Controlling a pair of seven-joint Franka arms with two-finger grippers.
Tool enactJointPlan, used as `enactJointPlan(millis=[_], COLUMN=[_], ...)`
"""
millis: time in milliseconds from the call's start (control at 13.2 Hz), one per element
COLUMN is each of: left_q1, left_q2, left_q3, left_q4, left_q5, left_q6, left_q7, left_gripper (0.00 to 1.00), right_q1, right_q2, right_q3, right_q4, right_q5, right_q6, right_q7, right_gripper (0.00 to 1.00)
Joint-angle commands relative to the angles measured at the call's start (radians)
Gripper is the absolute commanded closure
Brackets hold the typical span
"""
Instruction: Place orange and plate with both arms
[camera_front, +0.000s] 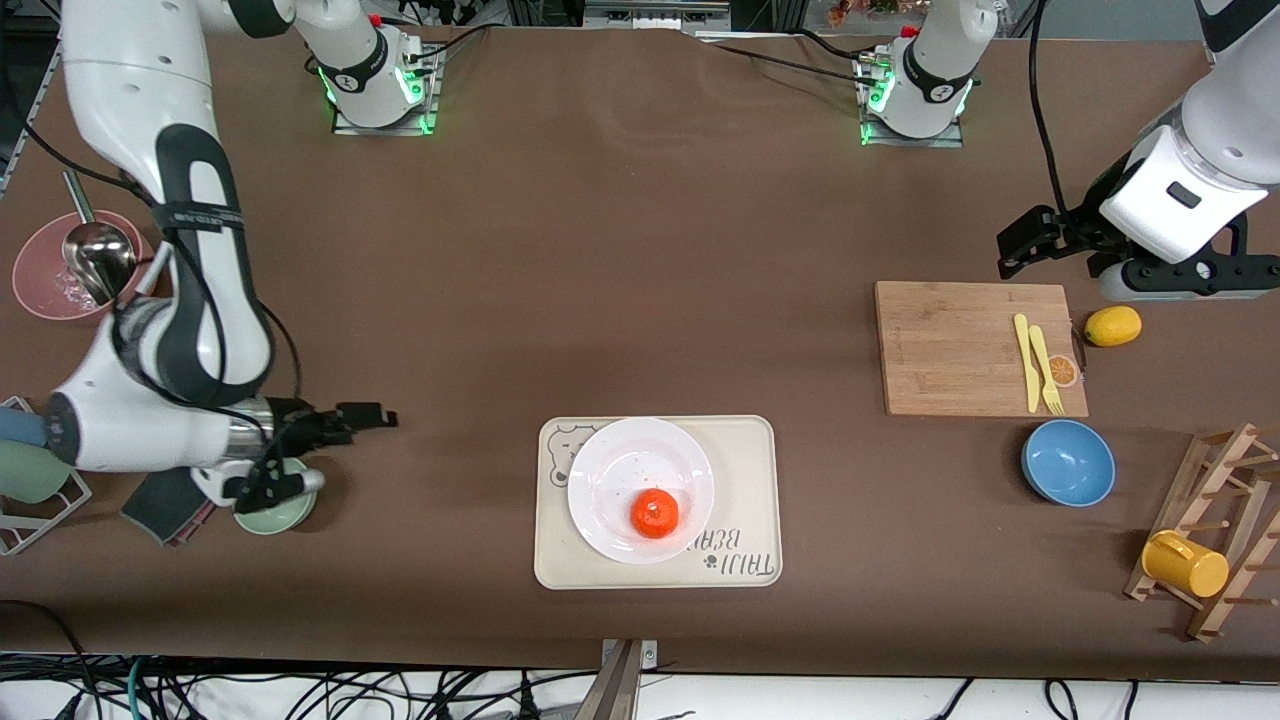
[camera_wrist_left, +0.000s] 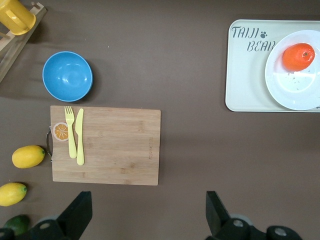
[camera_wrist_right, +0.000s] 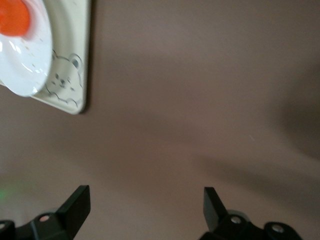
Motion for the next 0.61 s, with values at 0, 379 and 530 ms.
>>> enactJointPlan(millis=[0, 379, 530], left_q1=[0.004, 0.002, 0.004], left_q2=[0.005, 0.005, 0.005], left_q3=[0.001, 0.001, 0.002], left_q4=[0.013, 0.013, 0.013], left_q5=[0.001, 0.006, 0.01], left_q6=[-0.016, -0.018, -0.018], left_q7=[0.01, 0.01, 0.011], left_gripper=[0.0, 0.0, 0.0], right_q1=[0.016, 0.02, 0.02], right_q2=[-0.09, -0.188, -0.234], right_q3=[-0.024, -0.027, -0.026], right_q4=[-0.031, -0.033, -0.037], right_q5=[-0.15, -0.267, -0.317], right_q6=[-0.09, -0.217, -0.253], right_q7=[0.129, 0.242, 0.256], right_gripper=[0.0, 0.0, 0.0])
